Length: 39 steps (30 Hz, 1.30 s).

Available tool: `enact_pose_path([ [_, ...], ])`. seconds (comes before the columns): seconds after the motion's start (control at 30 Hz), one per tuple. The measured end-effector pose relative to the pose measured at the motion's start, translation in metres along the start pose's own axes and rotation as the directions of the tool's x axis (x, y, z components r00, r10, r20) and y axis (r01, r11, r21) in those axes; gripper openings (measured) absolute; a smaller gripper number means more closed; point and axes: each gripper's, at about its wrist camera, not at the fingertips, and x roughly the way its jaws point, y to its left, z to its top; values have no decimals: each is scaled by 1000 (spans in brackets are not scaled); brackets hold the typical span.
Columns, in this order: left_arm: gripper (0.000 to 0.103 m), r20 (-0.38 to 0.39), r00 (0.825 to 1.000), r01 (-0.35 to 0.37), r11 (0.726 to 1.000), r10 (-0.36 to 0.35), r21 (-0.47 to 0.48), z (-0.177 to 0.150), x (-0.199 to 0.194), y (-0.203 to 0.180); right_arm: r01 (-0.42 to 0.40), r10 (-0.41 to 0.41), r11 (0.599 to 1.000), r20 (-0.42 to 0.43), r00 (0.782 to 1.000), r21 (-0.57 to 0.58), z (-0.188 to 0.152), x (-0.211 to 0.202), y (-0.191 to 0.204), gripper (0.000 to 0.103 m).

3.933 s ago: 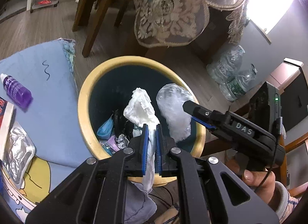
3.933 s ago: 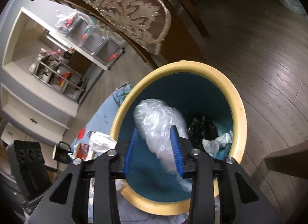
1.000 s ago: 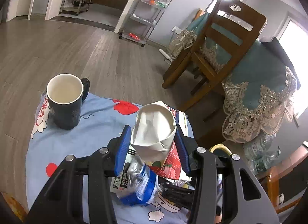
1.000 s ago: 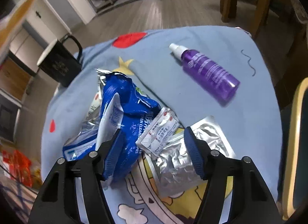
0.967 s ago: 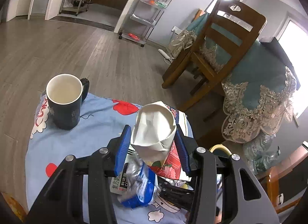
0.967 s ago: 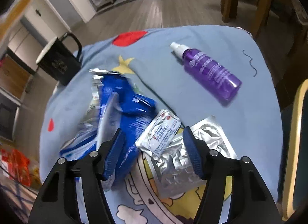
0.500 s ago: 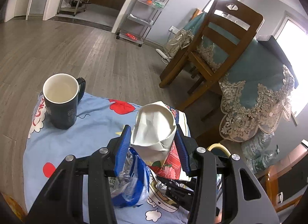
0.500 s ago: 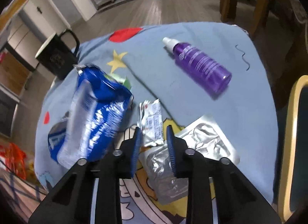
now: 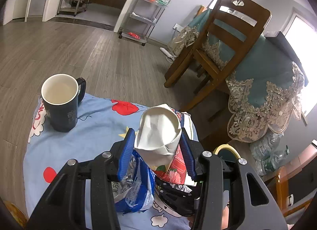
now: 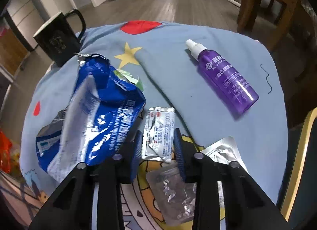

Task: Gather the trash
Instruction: 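Grasp a white paper cup with the left gripper while the right gripper grasps a white sachet, then carry the paper cup and sachet over the bin and release both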

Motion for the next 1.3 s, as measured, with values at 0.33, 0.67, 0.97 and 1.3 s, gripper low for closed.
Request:
enact_pose_path([
  [0.33,45,-21,1000,-4,999,5,34,-3,11,-12,-99,88,991,121,989,87,-6,-50,-33,32],
  [0.67,45,-73,997,19,995,-11,99,-17,32,-43,-83,56,988,204,977,128,-46,-117,-89,32],
  [0.97,45,-137,990,63,979,-36,193,-38,57,-100,-27,-22,979,235,972,203,-88,-156,-149,32],
  [1.3,45,-223,973,134,940,-63,315,-75,92,-175,-11,-89,946,292,952,323,-125,-190,-201,32],
])
